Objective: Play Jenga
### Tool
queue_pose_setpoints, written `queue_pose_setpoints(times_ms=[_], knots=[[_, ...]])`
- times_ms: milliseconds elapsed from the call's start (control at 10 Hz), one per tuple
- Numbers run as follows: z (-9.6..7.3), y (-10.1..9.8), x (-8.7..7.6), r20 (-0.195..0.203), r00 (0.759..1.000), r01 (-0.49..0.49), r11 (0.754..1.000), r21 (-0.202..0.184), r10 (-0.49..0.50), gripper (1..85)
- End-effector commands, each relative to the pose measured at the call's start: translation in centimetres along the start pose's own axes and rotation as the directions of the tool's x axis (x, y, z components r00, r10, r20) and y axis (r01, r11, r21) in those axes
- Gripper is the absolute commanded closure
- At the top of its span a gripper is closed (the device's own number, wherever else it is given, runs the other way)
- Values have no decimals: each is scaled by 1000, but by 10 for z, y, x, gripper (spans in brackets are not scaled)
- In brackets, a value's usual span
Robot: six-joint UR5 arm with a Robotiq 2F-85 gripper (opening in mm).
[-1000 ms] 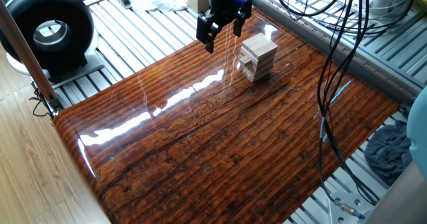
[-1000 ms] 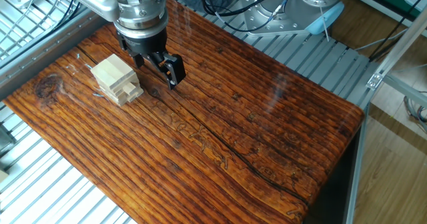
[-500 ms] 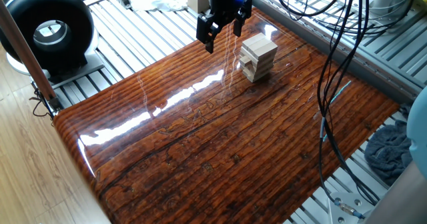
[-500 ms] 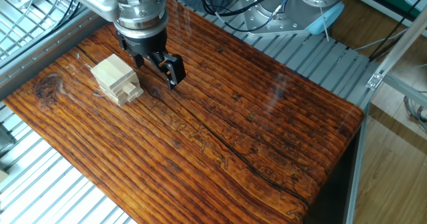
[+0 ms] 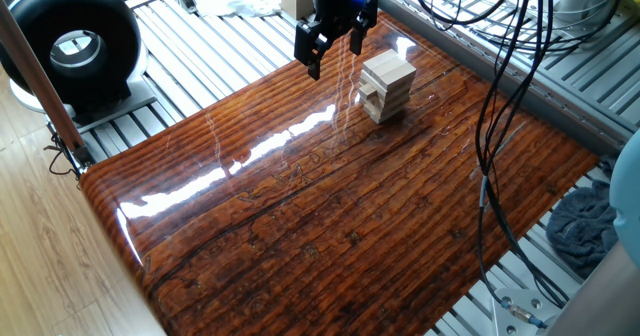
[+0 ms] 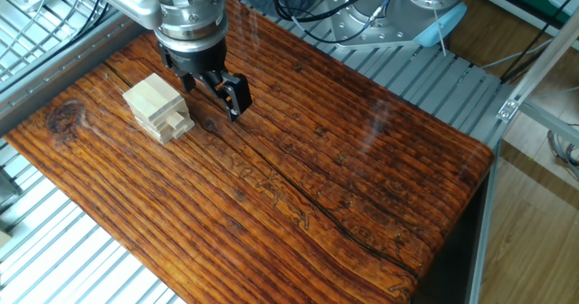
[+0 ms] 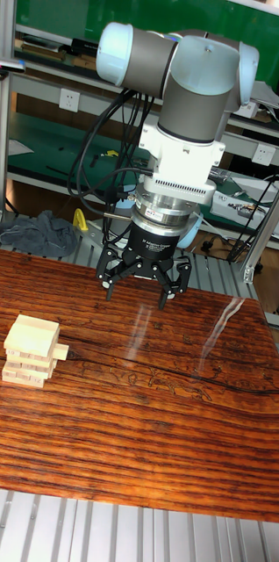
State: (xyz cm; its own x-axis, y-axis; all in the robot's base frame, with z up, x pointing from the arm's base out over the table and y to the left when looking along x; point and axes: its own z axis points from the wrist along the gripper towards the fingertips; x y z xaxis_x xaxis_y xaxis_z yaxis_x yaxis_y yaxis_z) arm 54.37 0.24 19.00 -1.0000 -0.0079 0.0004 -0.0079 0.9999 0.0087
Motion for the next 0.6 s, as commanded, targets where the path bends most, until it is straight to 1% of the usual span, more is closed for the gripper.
queue_pose_setpoints(times_ms=[0, 100, 500], knots=[[0, 2, 0, 0, 1000, 0, 1000, 0, 0, 17], [0, 9, 15, -57, 998, -5, 1000, -26, 3, 843], [1, 7, 15, -54, 999, -3, 1000, 0, 3, 843]])
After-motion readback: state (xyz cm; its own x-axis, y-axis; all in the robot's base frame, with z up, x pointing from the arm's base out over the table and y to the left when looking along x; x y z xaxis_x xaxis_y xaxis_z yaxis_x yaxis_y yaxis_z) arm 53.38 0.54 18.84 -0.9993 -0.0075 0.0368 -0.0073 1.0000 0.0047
